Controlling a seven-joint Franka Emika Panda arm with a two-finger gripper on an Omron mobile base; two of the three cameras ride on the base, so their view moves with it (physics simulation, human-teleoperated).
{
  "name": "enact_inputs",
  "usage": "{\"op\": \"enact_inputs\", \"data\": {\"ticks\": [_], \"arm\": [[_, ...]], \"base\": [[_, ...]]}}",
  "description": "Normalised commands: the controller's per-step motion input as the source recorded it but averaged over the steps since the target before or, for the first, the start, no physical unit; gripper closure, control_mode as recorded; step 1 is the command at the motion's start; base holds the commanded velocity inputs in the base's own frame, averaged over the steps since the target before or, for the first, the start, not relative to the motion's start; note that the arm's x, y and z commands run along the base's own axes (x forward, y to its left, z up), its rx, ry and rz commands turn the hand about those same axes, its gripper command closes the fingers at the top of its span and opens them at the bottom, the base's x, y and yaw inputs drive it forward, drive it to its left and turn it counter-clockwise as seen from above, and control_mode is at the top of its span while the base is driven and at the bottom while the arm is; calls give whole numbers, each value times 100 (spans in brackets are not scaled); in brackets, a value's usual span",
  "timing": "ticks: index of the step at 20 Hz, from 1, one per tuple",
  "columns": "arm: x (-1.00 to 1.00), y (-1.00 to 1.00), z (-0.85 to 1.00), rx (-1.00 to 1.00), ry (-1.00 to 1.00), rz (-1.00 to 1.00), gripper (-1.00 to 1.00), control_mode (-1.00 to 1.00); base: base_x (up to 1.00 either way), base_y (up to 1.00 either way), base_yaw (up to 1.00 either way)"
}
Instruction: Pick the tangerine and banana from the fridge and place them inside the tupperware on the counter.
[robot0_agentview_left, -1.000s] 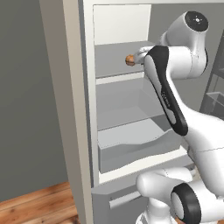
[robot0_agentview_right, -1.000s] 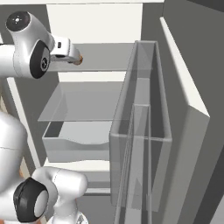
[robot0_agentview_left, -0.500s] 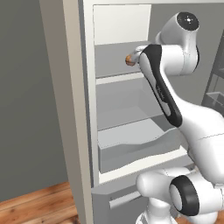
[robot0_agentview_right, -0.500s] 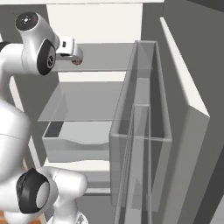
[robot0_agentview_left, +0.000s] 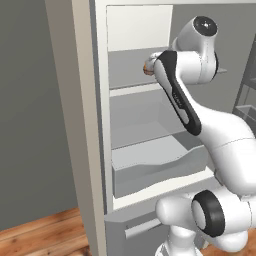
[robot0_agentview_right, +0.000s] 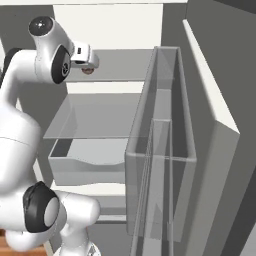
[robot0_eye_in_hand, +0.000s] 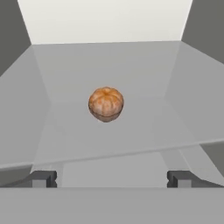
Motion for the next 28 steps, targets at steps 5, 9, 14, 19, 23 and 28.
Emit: {"op": "enact_inputs", "data": {"ticks": [5, 9, 14, 19, 23, 28], "arm": [[33, 0, -10, 0, 0, 0, -100, -100], [35, 0, -9, 0, 0, 0, -100, -100], [35, 0, -10, 0, 0, 0, -100, -100], [25, 0, -11, 0, 0, 0, -100, -100], [19, 3, -15, 0, 0, 0, -100, -100], [26, 8, -11, 0, 0, 0, -100, -100]], "base": [[0, 0, 0], [0, 0, 0], [0, 0, 0], [0, 0, 0], [0, 0, 0], [0, 0, 0]]}}
